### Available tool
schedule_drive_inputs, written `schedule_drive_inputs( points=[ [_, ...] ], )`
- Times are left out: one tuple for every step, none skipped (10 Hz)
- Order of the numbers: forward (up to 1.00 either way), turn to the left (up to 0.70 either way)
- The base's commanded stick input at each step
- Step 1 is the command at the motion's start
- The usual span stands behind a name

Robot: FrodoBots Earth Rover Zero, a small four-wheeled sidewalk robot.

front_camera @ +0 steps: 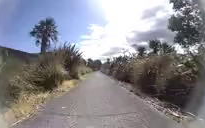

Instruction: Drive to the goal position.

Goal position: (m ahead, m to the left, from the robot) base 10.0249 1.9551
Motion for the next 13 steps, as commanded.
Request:
schedule_drive_inputs(
  points=[
    [0.70,0.03],
    [0.70,0.03],
    [0.70,0.03],
    [0.70,0.03],
    [0.70,0.04],
    [0.70,0.04],
    [0.70,0.05],
    [0.70,0.05],
    [0.70,0.05],
    [0.70,0.05],
    [0.70,0.05],
    [0.70,0.05],
    [0.70,0.05]
  ],
)
